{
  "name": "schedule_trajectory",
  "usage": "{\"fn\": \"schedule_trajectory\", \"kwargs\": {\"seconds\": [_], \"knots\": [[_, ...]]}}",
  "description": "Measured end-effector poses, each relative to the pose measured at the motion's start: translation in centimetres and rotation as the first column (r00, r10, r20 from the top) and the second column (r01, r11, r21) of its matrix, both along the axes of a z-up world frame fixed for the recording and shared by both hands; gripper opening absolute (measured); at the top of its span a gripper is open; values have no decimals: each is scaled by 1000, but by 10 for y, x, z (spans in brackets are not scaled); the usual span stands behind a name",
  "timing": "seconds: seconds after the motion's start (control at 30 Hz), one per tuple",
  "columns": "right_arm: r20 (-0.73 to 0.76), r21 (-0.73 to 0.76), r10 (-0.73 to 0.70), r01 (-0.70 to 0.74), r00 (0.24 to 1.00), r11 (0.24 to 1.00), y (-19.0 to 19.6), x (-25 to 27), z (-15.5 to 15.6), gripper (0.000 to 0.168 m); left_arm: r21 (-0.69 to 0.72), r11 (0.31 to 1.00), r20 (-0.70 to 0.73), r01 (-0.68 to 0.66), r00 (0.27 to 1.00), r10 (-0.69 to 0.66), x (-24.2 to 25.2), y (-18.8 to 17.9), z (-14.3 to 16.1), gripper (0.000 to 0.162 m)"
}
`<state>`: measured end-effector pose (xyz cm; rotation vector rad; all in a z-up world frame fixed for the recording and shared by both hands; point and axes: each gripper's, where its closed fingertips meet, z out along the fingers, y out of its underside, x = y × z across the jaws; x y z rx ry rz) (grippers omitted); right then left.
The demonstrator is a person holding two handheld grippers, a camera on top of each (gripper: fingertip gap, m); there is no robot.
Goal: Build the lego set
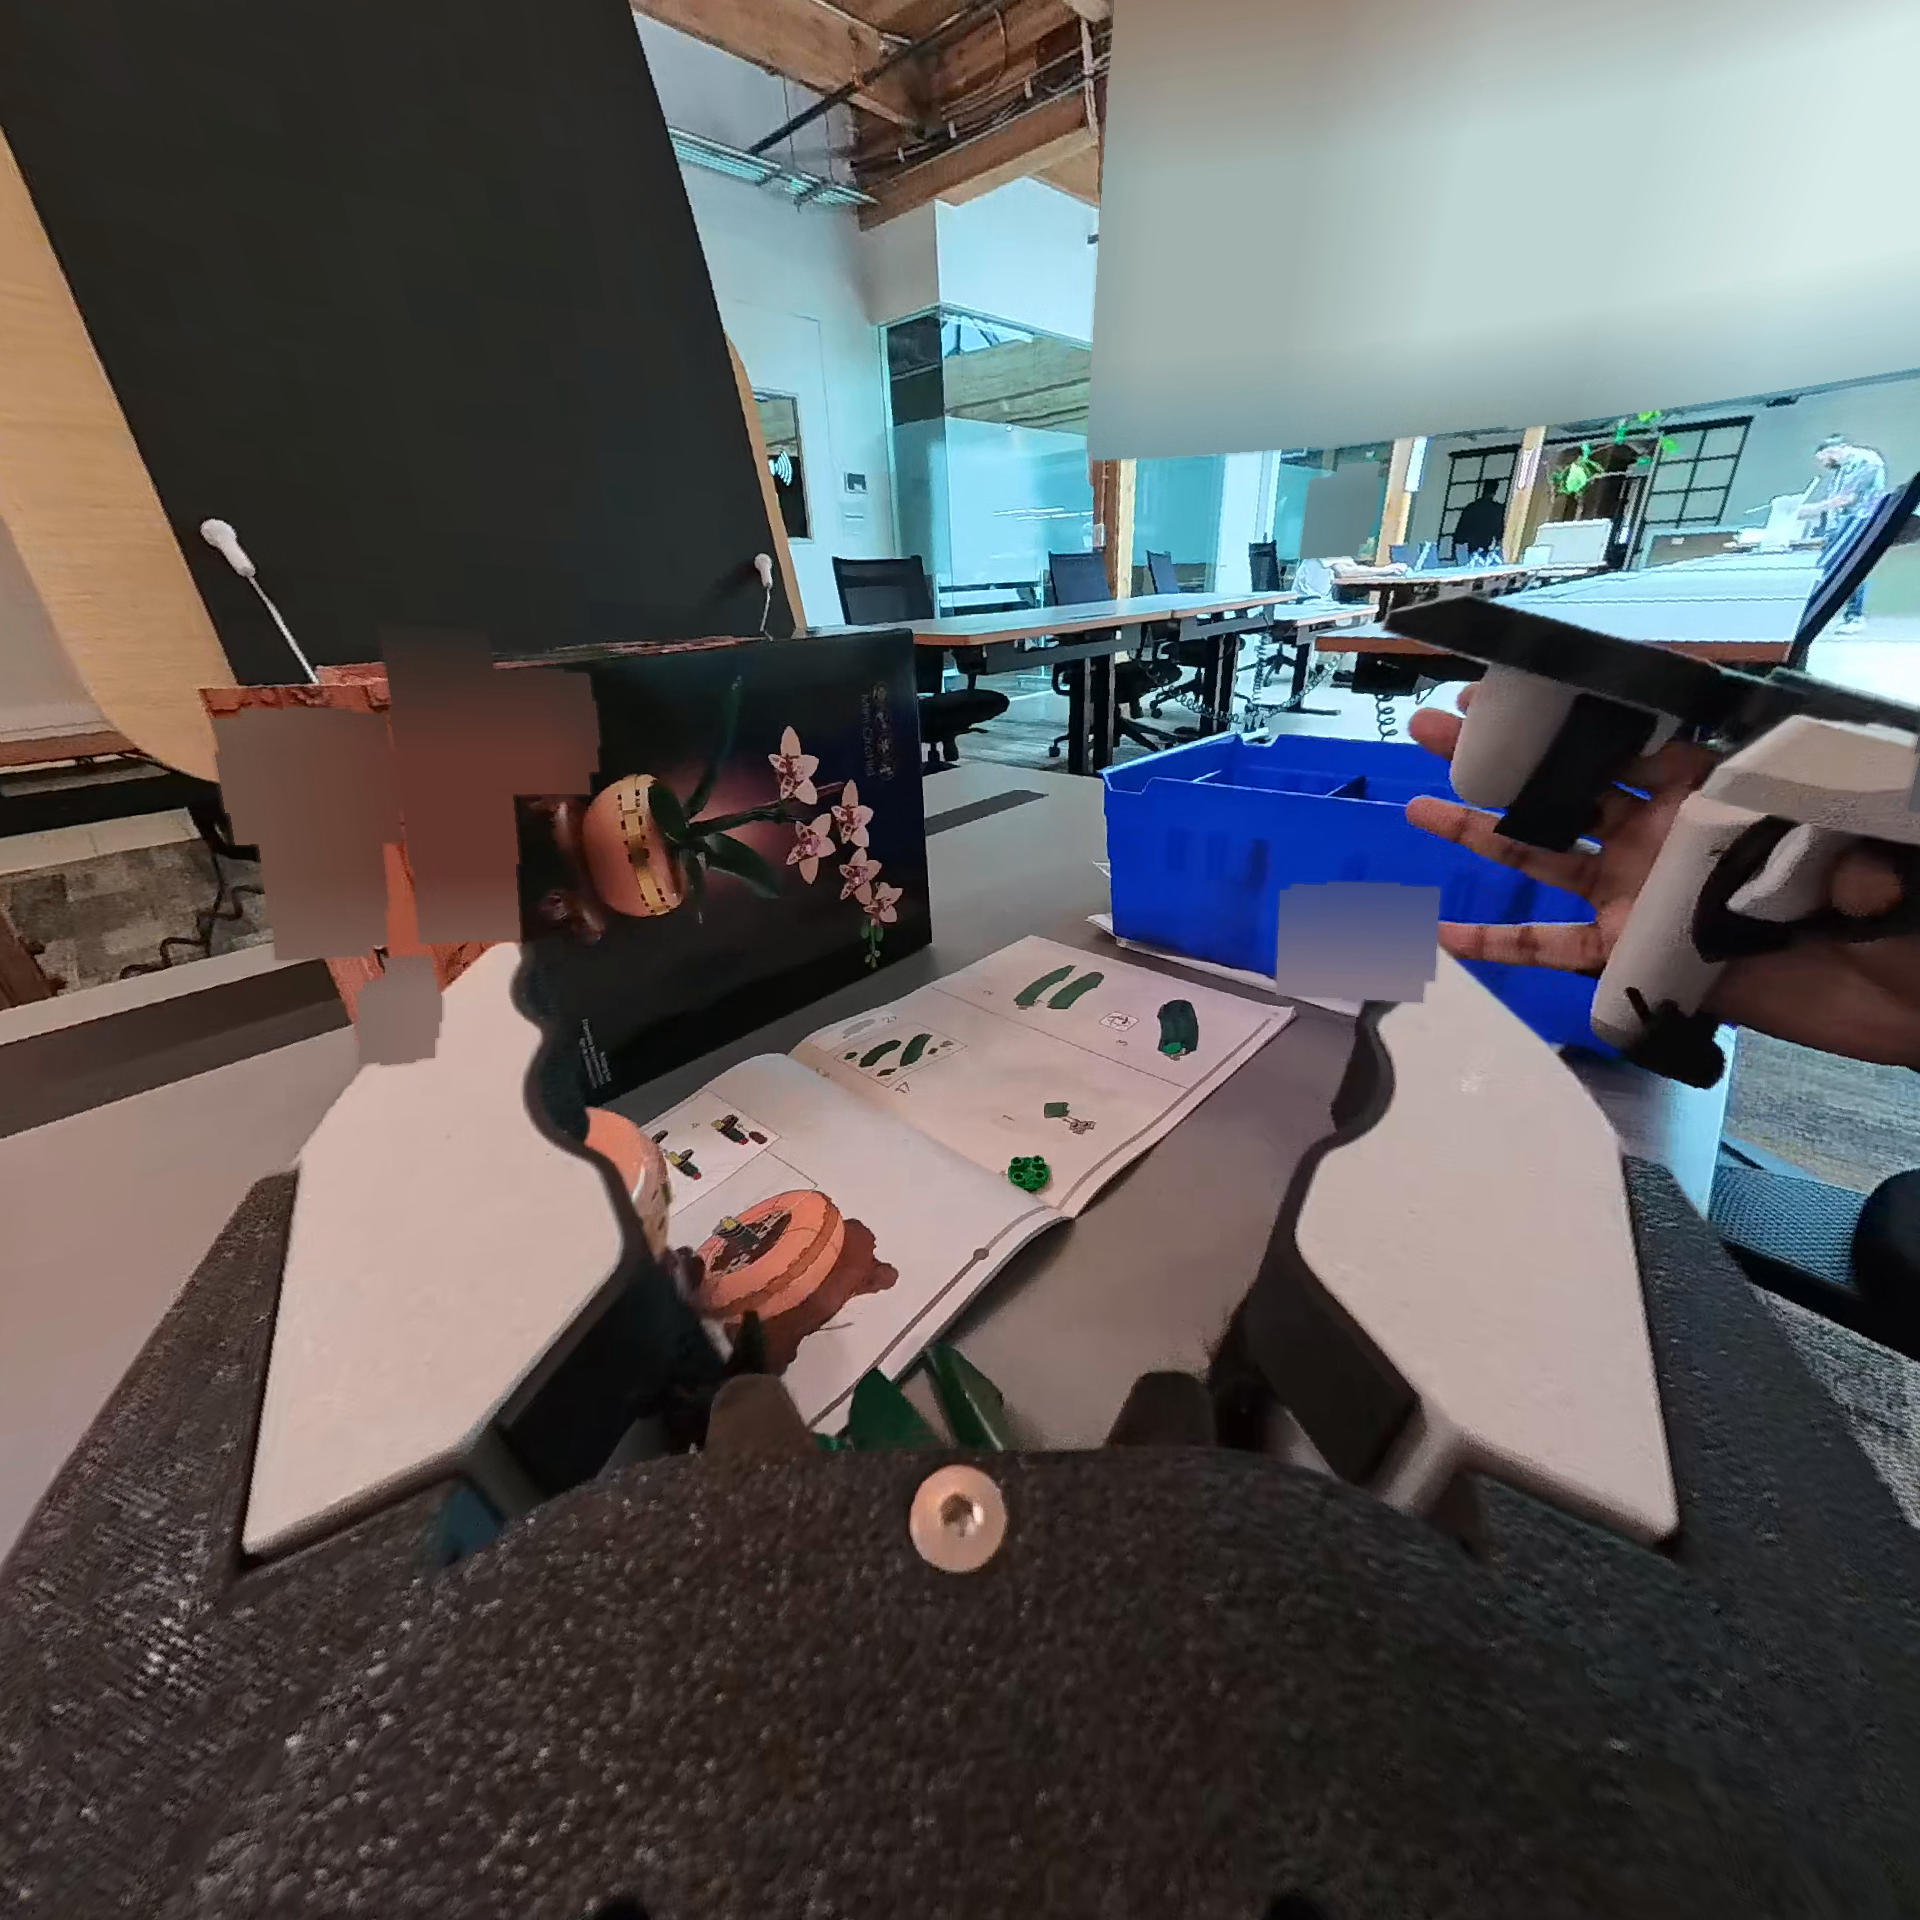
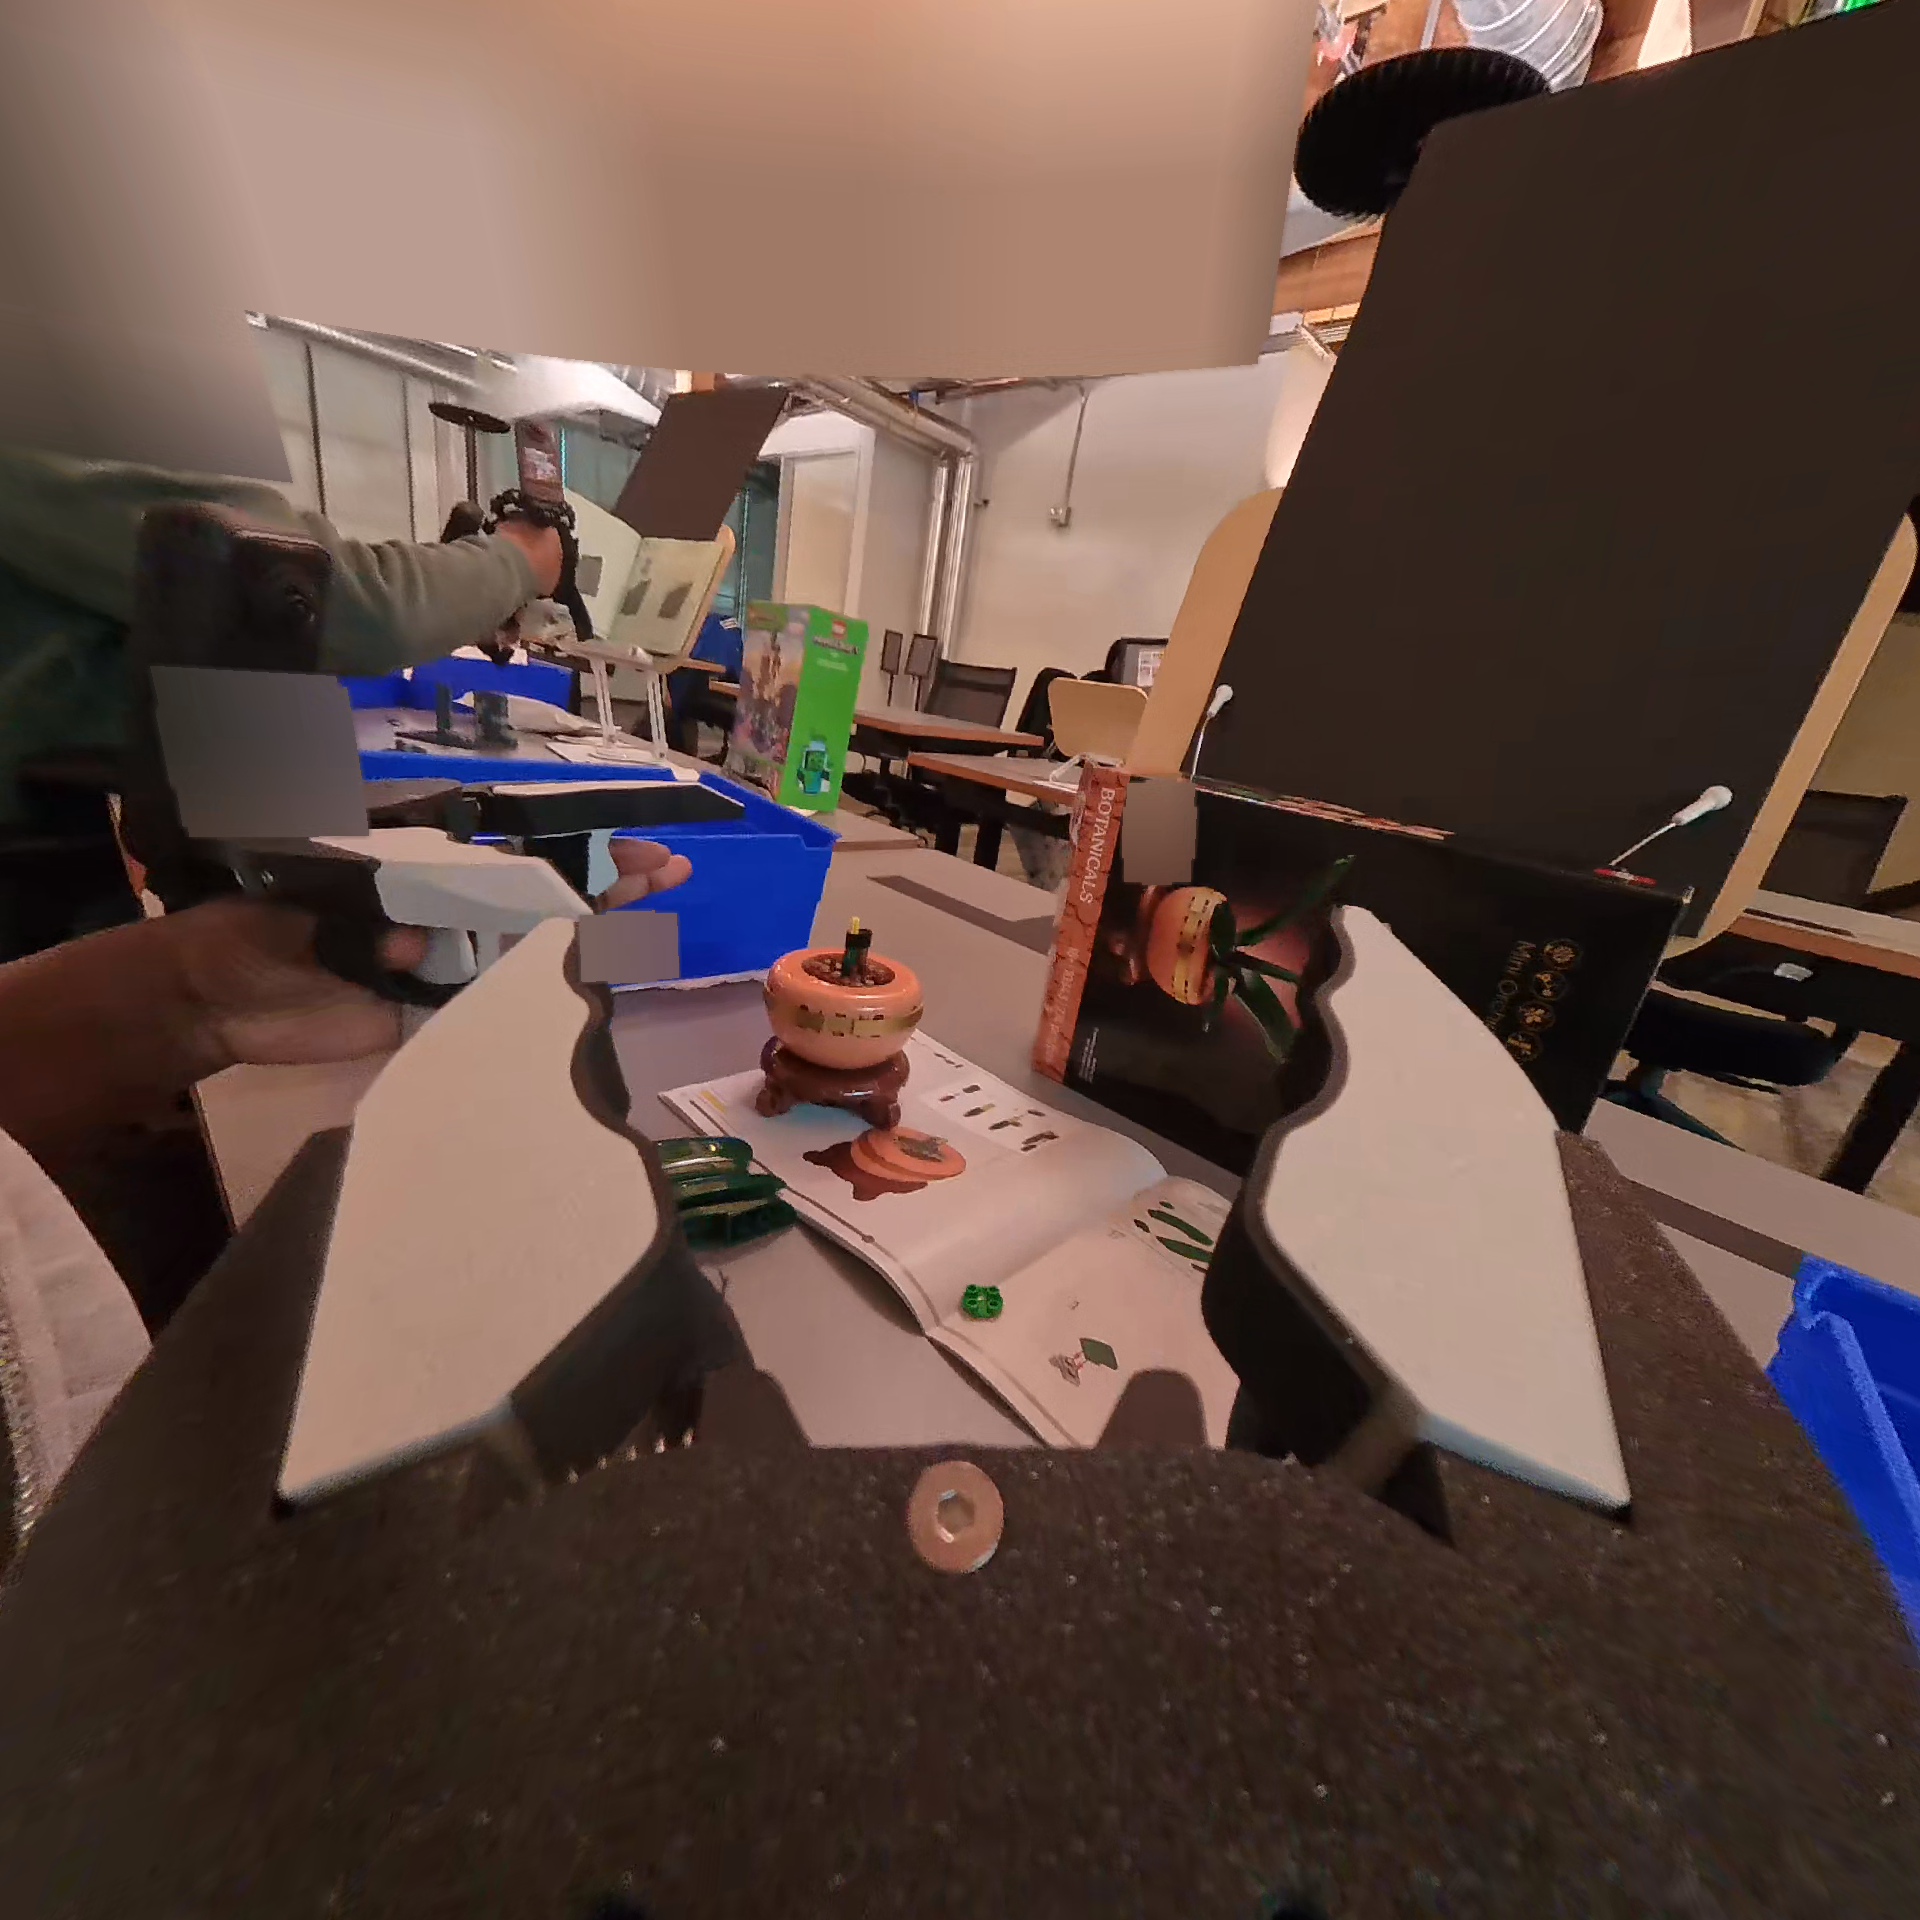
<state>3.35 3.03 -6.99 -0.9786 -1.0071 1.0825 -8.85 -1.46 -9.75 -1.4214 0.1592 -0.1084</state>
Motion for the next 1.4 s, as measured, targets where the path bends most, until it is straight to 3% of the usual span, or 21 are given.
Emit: {"fn": "schedule_trajectory", "kwargs": {"seconds": [0.23,0.4,0.83,1.13,1.27,1.4], "knots": [[23,-46,4,-3,1000,999,0,-3,-5,122,-64,998,-45,28,999,-31,0,-4,-7,145],[105,-12,-6,8,994,1000,-2,-12,-11,124,-35,998,-32,56,998,-58,1,-7,1,146],[167,-112,27,-8,986,994,7,-29,-80,121,-65,977,-86,205,974,-210,24,11,-5,145],[49,-156,5,2,999,988,31,-32,-70,116,-77,981,-106,181,976,-188,33,20,-24,145],[58,-37,3,-1,998,999,27,-35,-69,112,-6,978,-108,211,972,-210,41,22,-20,145],[-29,10,-71,71,997,997,39,-29,-60,105,53,966,-84,253,965,-249,38,29,-19,143]]}}
